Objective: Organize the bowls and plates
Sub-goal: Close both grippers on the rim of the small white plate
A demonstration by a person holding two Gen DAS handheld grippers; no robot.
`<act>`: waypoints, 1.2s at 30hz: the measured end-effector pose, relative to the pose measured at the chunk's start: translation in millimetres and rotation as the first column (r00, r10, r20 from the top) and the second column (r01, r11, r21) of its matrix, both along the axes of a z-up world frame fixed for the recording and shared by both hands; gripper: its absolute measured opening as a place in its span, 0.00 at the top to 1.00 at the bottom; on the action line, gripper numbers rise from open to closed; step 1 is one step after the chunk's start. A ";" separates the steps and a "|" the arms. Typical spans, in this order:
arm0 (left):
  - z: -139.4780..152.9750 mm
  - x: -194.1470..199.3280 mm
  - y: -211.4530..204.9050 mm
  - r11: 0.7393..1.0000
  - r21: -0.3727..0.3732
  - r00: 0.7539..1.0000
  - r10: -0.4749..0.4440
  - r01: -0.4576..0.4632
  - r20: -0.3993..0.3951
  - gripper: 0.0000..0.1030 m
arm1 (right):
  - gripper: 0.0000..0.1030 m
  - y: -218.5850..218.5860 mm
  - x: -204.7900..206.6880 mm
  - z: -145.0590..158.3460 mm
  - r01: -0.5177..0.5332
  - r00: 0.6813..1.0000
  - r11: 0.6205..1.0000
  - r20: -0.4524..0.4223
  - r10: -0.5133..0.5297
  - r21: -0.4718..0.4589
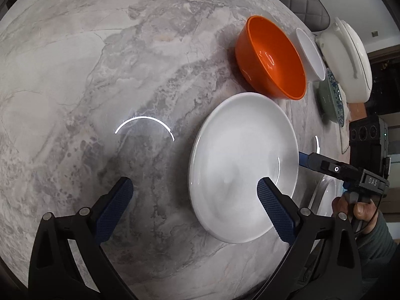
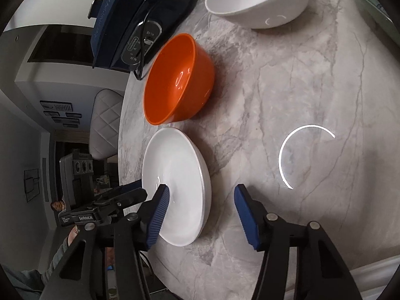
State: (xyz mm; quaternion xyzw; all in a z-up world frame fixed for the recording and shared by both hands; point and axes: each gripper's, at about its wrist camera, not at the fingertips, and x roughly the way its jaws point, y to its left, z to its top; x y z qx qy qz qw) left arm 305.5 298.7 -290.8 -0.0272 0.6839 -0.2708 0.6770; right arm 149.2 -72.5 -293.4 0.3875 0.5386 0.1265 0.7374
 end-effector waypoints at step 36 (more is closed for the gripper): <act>-4.2 -5.6 -19.5 0.999 0.017 0.999 -0.052 0.051 0.013 0.83 | 0.91 14.3 9.9 -13.6 -0.028 0.998 0.996 -0.065 0.022 -0.088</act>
